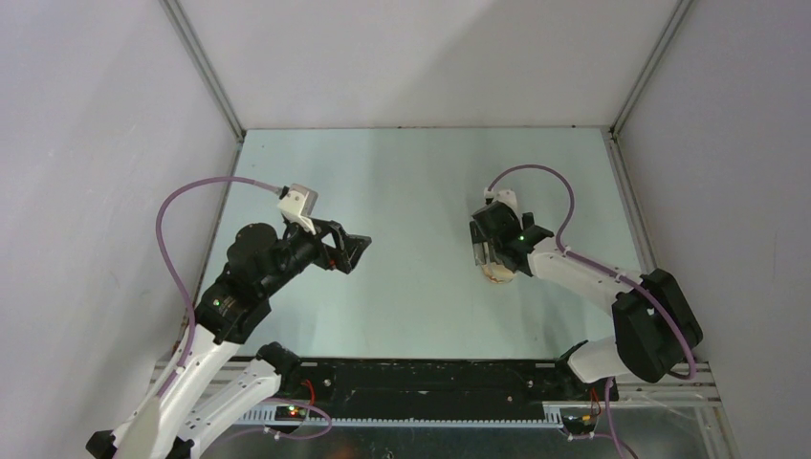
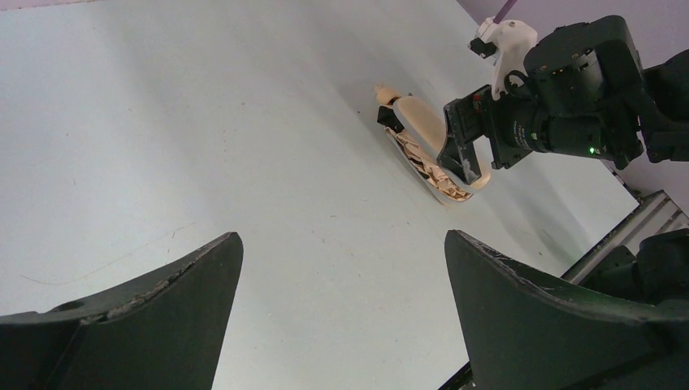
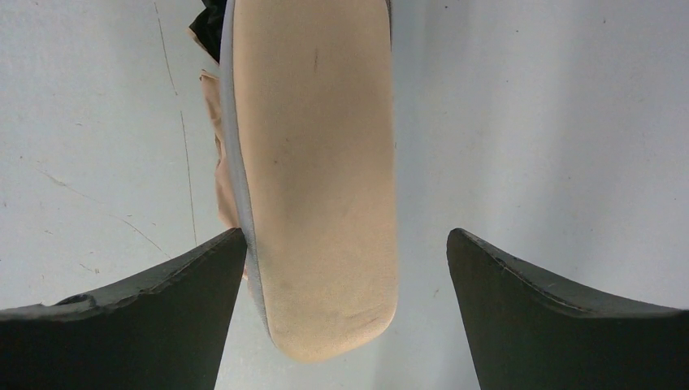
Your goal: Open the umbrella
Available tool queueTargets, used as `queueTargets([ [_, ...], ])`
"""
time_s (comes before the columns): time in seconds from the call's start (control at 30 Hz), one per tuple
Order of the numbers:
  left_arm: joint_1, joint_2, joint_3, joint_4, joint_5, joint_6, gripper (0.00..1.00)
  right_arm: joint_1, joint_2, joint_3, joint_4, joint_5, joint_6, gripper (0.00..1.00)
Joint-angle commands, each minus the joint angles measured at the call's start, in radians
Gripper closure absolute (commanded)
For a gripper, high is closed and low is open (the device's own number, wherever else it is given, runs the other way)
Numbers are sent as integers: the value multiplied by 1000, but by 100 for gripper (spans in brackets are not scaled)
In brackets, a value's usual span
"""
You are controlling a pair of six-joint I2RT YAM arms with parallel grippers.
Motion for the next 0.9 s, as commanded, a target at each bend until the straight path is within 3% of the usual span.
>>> queueTargets([
  [0.0,6,-6,21,17,4,17,0,1,11,35,-9,37,14,3],
  [0.87,8,-12,20,19,6,15,0,-71,-101,34,-84,76,23,8],
])
